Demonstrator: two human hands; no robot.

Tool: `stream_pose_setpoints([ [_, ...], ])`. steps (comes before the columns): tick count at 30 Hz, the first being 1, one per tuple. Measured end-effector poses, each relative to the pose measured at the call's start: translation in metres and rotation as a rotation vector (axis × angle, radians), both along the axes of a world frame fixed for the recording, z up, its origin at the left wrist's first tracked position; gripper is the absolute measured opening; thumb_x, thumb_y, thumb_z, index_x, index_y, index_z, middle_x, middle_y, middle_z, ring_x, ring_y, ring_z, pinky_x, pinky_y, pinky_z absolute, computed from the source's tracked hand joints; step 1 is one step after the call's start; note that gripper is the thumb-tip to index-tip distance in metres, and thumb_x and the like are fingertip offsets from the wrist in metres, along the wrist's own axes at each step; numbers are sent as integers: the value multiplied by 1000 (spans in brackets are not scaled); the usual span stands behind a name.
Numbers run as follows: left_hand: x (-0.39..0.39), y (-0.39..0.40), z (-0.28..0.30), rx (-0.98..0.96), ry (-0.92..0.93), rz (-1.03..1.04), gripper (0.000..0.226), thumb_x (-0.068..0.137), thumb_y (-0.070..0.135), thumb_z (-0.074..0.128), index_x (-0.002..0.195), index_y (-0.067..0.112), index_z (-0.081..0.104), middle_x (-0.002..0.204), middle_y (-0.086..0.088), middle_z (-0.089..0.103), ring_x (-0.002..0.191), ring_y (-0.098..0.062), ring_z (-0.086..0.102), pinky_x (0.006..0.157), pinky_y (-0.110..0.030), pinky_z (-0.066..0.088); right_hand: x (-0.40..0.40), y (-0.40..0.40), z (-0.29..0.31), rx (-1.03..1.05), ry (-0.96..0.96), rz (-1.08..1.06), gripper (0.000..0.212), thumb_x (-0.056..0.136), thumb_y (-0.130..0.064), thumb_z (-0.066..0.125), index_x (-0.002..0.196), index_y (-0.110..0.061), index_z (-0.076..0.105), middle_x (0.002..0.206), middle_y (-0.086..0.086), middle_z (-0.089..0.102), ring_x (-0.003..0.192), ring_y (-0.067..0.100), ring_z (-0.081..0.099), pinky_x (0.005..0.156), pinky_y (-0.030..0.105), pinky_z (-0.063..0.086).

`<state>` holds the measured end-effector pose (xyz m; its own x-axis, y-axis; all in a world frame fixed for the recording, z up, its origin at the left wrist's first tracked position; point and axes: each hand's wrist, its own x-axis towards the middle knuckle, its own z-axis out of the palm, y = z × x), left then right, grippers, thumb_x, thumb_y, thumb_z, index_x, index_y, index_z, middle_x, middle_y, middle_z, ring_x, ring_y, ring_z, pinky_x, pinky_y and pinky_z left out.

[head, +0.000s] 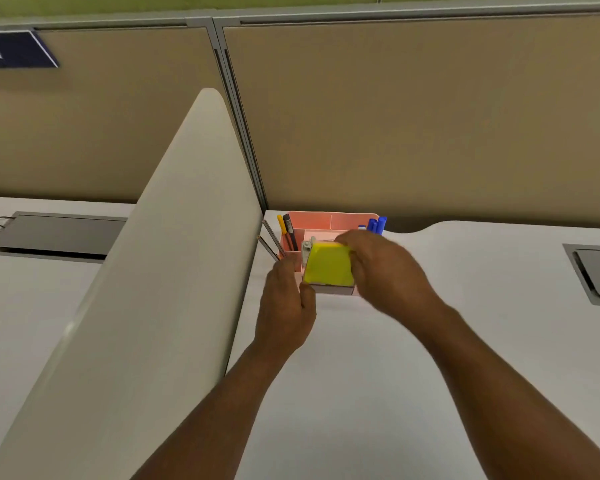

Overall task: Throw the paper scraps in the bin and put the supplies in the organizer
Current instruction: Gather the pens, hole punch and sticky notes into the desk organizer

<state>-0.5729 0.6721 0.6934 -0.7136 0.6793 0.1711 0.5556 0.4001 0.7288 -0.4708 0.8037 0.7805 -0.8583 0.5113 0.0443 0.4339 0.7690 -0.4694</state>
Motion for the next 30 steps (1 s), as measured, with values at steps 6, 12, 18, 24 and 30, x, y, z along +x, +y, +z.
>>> stream_pose_setpoints([
  [6, -4, 3, -25, -335, 353, -105, 51, 98, 35, 45, 144, 11, 43, 145, -9, 51, 136, -25, 46, 114, -38, 37, -31, 73, 14, 102, 315, -203, 26, 93, -10, 47, 117, -15, 57, 110, 10, 65, 93, 28, 60, 74, 32, 44],
  [12, -2, 2, -42, -289, 377, -66, 51, 90, 25, 62, 135, 2, 54, 139, -16, 56, 132, -30, 50, 110, -40, 34, -62, 120, -13, 81, 172, -306, 29, 92, -8, 49, 118, -16, 56, 114, 12, 64, 96, 31, 60, 71, 32, 44],
  [18, 0, 4, -44, -285, 379, -56, 55, 85, 20, 67, 135, 1, 53, 140, -16, 54, 134, -30, 48, 109, -42, 34, -80, 117, -36, 44, 115, -264, 27, 92, -9, 52, 118, -16, 55, 109, 12, 65, 91, 28, 61, 68, 31, 45],
  [24, 0, 5, -47, -299, 408, -47, 61, 79, 17, 72, 135, 1, 54, 140, -16, 54, 133, -30, 49, 108, -40, 36, -118, 95, -38, 49, 161, -141, 31, 89, -6, 49, 118, -17, 56, 109, 12, 66, 93, 30, 61, 75, 38, 52],
  [30, 1, 5, -49, -325, 407, -45, 65, 76, 18, 73, 136, 2, 53, 143, -15, 52, 135, -29, 47, 108, -41, 40, -145, 86, -55, 55, 15, -80, 37, 84, -3, 49, 117, -19, 55, 105, 10, 65, 88, 29, 60, 71, 39, 52],
])
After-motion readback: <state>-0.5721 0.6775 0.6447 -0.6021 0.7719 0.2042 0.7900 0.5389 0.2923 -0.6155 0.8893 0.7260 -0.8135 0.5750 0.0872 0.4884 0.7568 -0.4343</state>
